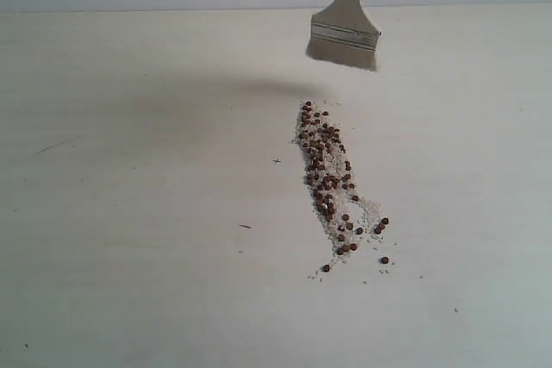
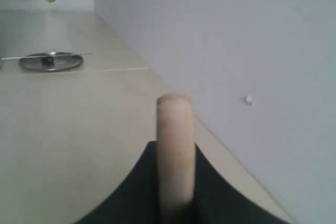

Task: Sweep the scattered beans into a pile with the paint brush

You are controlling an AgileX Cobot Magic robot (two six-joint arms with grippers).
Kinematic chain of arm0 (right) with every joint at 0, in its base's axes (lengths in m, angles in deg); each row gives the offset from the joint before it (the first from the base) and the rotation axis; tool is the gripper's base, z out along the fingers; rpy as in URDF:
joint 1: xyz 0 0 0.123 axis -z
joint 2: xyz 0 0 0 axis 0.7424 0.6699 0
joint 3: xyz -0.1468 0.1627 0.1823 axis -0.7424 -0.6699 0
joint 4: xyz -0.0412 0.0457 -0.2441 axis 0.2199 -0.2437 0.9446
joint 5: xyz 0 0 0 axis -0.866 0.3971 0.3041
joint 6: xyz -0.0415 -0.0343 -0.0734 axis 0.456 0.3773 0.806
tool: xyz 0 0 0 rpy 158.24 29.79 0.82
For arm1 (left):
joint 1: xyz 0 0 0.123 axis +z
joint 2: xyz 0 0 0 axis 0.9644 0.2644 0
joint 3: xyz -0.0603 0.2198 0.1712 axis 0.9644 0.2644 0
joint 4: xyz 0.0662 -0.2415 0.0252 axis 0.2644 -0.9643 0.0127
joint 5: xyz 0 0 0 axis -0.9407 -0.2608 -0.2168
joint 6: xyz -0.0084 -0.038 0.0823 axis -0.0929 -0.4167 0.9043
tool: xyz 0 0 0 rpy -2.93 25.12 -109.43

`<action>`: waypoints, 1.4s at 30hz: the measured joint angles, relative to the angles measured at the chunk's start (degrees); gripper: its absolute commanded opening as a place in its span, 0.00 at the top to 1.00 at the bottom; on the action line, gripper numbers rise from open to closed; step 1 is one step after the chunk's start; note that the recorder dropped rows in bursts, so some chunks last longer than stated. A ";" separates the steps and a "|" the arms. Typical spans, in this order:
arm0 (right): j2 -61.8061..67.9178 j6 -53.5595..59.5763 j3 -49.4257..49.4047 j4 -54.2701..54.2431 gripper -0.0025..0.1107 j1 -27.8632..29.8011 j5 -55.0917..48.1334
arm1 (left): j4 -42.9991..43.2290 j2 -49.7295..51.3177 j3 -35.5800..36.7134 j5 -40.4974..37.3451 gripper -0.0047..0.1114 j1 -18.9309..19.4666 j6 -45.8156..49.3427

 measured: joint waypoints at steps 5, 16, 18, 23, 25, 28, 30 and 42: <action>7.90 -7.72 13.63 7.43 0.98 0.10 0.50 | 0.00 -0.03 0.00 -0.09 0.96 0.00 0.00; 14.25 -11.59 23.07 8.69 0.98 -2.62 1.05 | 0.00 -0.03 0.00 -0.09 0.96 0.00 0.00; 14.87 -11.91 23.07 8.92 0.98 -3.21 1.05 | 0.00 -0.03 0.00 -0.09 0.96 0.00 0.00; 15.72 -14.69 23.07 9.22 0.98 -3.97 1.39 | 0.00 -0.03 0.00 -0.09 0.96 0.00 0.00; 15.72 -16.12 23.15 9.44 0.98 -3.97 1.39 | 0.00 -0.03 0.00 -0.09 0.96 0.00 0.00; 15.72 -18.63 23.15 10.66 0.98 -3.97 1.39 | 0.00 -0.03 0.00 -0.09 0.96 0.00 0.00; 15.72 -20.76 23.15 11.68 0.98 -3.97 1.50 | 0.00 -0.03 0.00 -0.09 0.96 0.00 0.00; 15.72 -36.13 23.20 15.43 0.98 -3.97 1.50 | 0.00 -0.03 0.00 -0.09 0.96 0.00 0.00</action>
